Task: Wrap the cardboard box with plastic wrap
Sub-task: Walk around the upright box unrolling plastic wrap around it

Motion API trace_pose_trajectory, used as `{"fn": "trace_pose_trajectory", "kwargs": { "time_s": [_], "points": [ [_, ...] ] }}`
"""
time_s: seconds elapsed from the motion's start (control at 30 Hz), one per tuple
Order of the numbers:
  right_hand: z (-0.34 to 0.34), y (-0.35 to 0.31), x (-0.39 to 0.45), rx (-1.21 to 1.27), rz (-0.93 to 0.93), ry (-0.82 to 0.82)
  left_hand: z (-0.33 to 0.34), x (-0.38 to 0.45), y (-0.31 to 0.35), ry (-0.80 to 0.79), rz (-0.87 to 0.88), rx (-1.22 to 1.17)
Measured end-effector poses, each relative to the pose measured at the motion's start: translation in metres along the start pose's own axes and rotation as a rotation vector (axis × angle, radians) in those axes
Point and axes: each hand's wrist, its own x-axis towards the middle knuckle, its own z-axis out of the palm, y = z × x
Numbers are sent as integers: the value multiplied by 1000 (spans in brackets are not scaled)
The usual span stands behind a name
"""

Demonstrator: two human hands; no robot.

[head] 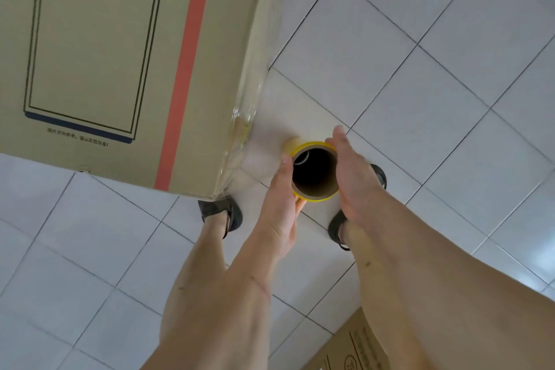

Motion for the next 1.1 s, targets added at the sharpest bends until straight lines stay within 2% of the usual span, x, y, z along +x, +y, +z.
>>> {"fn": "trace_pose_trajectory", "kwargs": {
  "time_s": [0.13, 0.3, 0.43, 0.67, 0.87, 1.1],
  "points": [
    [-10, -40, 4, -155, -127, -2, 11, 2, 5, -42, -70, -56],
    [-16, -33, 9, -30, -130, 21, 30, 7, 17, -35, -49, -61],
    [-20, -28, 8, 77, -86, -6, 32, 10, 23, -12, -22, -168],
    [-26, -45, 11, -26, -303, -79, 33, 12, 30, -100, -65, -210],
    [-24, -65, 20, -58, -336, -123, 54, 21, 47, 46, 18, -244],
    [-28, -81, 23, -138, -308, -222, 66, 18, 53, 127, 47, -329]
  ]
}}
